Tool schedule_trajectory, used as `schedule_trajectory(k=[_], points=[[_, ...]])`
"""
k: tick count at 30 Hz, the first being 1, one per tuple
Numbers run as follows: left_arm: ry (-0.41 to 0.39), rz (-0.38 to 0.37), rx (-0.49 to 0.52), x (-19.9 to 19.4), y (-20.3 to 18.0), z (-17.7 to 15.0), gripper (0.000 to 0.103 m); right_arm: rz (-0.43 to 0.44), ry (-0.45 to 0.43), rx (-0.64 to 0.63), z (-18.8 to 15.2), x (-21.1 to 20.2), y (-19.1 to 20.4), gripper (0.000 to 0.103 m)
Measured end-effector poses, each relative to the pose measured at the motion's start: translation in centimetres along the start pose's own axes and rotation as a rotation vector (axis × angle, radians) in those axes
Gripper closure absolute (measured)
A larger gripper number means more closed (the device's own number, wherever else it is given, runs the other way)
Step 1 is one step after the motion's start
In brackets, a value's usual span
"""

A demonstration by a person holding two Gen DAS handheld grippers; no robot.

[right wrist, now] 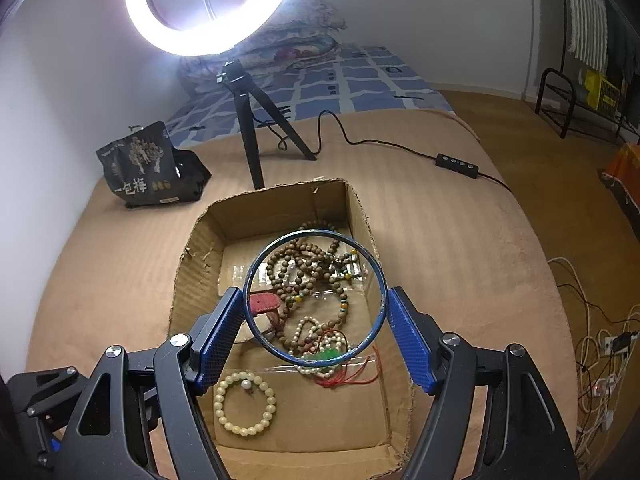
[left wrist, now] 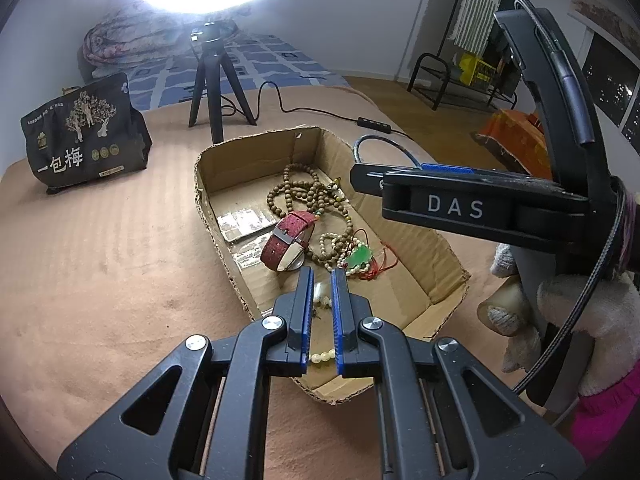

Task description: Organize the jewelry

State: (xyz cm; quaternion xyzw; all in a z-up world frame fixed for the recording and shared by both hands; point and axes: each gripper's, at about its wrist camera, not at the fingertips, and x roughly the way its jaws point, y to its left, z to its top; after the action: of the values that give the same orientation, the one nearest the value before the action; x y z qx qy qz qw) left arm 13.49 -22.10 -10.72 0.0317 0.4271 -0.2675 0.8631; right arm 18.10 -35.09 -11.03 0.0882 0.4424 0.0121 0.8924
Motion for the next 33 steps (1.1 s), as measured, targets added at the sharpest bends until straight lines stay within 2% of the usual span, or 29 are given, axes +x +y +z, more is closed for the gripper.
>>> schedule_trajectory(k=[1,3,4,5,9,12,33], points=[[0.001,0.002,-0.001,0.0,0.0,0.0,0.096,-0.001,0.001,-0.001,0.0,0.0,0.0,0.030],[0.004,0.008,-0.002,0.1,0.0,0.0,0.089,0.000,0.000,-0.002,0.0,0.0,0.0,0.030],[0.002,0.008,-0.006,0.1,0.1,0.0,0.080,0.003,0.000,0.000,0.0,0.0,0.0,0.030],[0.000,0.006,-0.009,0.0,0.2,-0.1,0.075,0.007,-0.002,0.003,0.0,0.0,0.0,0.030],[0.003,0.012,-0.011,0.1,0.4,-0.1,0.074,-0.001,-0.013,-0.001,0.0,-0.1,0.0,0.030],[0.000,0.014,-0.016,0.1,0.5,-0.1,0.064,0.012,-0.021,-0.001,-0.1,-0.2,0.0,0.024],[-0.028,0.025,-0.011,-2.3,0.5,0.0,0.063,-0.024,-0.065,-0.061,0.2,-2.8,1.5,0.024]])
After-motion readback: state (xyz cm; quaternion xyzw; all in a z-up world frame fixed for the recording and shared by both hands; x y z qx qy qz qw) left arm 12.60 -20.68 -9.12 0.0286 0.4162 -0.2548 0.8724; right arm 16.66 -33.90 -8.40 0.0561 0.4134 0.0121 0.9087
